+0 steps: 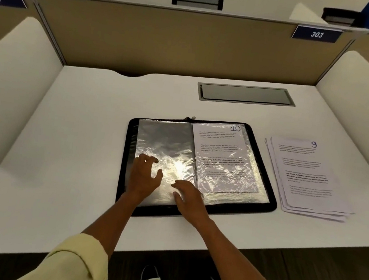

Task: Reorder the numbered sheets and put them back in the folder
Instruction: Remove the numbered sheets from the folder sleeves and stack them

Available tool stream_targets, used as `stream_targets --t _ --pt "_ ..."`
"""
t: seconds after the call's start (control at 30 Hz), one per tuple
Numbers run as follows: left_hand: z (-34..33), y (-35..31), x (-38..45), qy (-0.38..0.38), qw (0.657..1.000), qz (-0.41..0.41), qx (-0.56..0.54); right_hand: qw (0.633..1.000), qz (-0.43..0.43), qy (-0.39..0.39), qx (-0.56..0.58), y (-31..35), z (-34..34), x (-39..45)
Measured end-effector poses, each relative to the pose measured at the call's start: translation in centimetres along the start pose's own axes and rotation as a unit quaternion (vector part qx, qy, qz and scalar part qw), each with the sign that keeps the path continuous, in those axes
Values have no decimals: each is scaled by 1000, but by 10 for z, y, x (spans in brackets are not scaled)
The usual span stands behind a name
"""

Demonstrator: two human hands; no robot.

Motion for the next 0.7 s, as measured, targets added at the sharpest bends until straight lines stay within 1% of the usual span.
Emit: stream_targets --t 0.1,0.17,0.23,0.27,0.37,0.47,0.53,0.63,0.7 --pt "-21 -11 -3 39 998 -39 -15 996 -27 -82 11 -3 23 -4" --pt "-36 -18 -5 69 996 -54 -32 989 -45 -138 -2 -12 40 -9" --pt "-50 -26 -6 100 991 -74 -46 982 -68 -177 -21 -28 57 -14" --pt "-56 -29 -6 111 989 -87 -48 978 -89 -185 -28 -36 64 -18" --pt "-78 -40 -4 164 978 -121 -39 965 -171 -197 -20 -63 86 -28" --pt "-100 -46 -5 234 964 -122 -22 949 -252 -187 -27 -90 103 -38" --pt "-109 -54 -6 259 957 -132 -22 940 -281 -173 -81 -105 111 -43" --pt "-114 -72 -8 298 947 -118 -32 925 -312 -147 -160 -114 124 -49" --pt "-116 -82 -10 302 943 -136 -35 913 -337 -128 -190 -115 129 -52"
Point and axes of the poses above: each hand's wrist, its own x-axis towards the middle knuckle, its own z-axis out of the back of the hand, y = z × x, the point moved 5 cm from there along x, towards the middle knuckle, and after that the axes turned 7 degrees about -z, right-handed, at the moved point
